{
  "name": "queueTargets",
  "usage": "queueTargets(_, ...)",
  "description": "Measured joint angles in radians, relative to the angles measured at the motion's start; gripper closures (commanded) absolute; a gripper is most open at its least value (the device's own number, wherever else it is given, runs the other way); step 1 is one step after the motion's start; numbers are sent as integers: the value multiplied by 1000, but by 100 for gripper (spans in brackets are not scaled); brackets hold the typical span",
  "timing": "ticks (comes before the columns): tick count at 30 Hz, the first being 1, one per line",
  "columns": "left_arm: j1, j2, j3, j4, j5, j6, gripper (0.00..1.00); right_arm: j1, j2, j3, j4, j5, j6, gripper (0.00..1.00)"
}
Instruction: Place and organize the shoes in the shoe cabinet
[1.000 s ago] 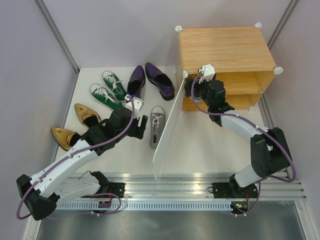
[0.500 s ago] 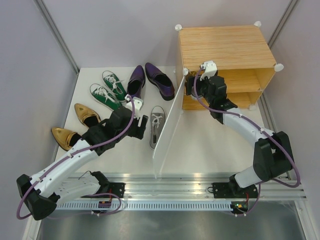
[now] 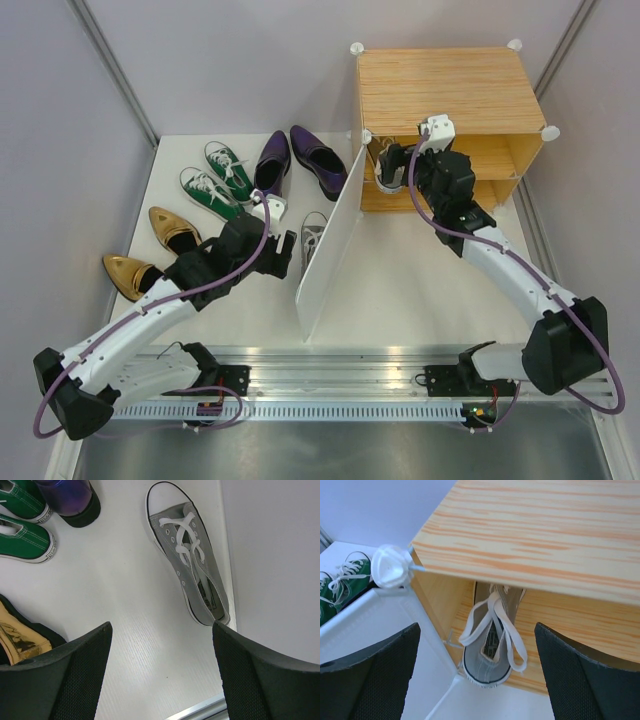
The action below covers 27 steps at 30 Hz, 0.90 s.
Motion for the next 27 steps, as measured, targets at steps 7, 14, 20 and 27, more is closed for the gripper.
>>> queueTargets(7, 0, 8, 0, 0, 1, 0, 16, 0, -115, -201, 70, -1, 29, 6)
queueTargets(14, 0, 11, 0, 0, 0, 0, 16, 0, -125, -307, 162, 2, 46, 7)
queueTargets(20, 0, -35, -1, 8, -4, 0, 16, 0, -80, -325, 238, 3, 51, 9)
queueTargets(27, 0, -86, -14, 43, -19, 0, 16, 0, 31, -326, 282, 0, 50, 14)
